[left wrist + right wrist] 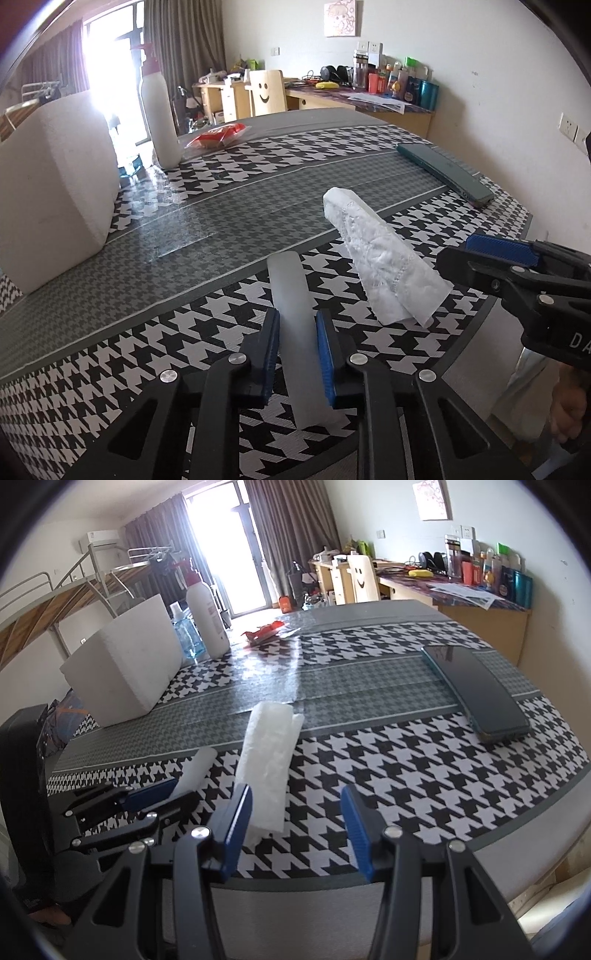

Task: Organize soft objects
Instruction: 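Lower the left gripper onto the white foam stick and close it, then lift the white foam stick with the left gripper while the right gripper holds the tissue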

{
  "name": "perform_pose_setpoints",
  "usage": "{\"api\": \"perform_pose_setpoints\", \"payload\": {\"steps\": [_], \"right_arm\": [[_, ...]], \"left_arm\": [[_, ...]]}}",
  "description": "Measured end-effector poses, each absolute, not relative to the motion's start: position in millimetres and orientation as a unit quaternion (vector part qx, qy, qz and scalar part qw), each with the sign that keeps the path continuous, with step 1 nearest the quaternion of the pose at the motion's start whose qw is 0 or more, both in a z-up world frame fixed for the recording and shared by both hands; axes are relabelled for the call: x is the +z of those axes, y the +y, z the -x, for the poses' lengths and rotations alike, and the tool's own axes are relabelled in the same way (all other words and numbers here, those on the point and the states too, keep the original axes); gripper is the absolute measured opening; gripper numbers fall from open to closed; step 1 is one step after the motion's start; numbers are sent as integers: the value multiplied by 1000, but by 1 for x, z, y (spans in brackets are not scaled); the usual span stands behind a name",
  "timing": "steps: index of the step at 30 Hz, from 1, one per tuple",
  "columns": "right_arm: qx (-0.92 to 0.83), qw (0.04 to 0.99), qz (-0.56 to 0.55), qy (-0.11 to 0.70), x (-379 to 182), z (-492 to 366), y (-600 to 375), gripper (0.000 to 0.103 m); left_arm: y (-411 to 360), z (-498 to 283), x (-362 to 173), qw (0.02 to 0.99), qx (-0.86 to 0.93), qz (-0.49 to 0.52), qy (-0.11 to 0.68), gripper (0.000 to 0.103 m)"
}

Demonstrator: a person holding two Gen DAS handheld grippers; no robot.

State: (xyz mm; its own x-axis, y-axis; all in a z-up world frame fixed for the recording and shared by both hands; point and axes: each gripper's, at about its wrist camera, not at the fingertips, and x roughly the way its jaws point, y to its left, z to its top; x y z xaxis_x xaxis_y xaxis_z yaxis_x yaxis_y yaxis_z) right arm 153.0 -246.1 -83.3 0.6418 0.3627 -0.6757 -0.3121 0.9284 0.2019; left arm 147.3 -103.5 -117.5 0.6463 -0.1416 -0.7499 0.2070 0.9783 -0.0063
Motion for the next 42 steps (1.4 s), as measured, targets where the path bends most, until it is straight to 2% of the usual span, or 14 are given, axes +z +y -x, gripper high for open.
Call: {"api": "perform_pose_setpoints", "payload": {"steps": [9, 10, 12, 14, 34, 38, 42], "right_arm": [[197, 907, -29, 370, -79, -155, -240, 56], [199, 907, -29, 370, -79, -156, -239, 57], [202, 908, -29, 366, -78, -158, -238, 67], [207, 910, -28, 359, -76, -159, -236, 68], [195, 902, 26, 384, -97, -170, -201, 68], [178, 900, 24, 398, -102, -173, -200, 40], [159, 903, 38, 397, -103, -171, -195, 27]], "left_arm": [[-99, -145, -113, 909, -112, -20, 402, 16], [-99, -144, -112, 910, -113, -22, 398, 16], [-97, -141, -108, 912, -120, -18, 391, 16], [-95, -138, -103, 917, -120, -18, 381, 16], [-66, -137, -91, 922, -117, -2, 370, 16], [-64, -134, -91, 922, -123, -4, 367, 16], [-61, -131, -92, 921, -130, 1, 367, 16]]}}
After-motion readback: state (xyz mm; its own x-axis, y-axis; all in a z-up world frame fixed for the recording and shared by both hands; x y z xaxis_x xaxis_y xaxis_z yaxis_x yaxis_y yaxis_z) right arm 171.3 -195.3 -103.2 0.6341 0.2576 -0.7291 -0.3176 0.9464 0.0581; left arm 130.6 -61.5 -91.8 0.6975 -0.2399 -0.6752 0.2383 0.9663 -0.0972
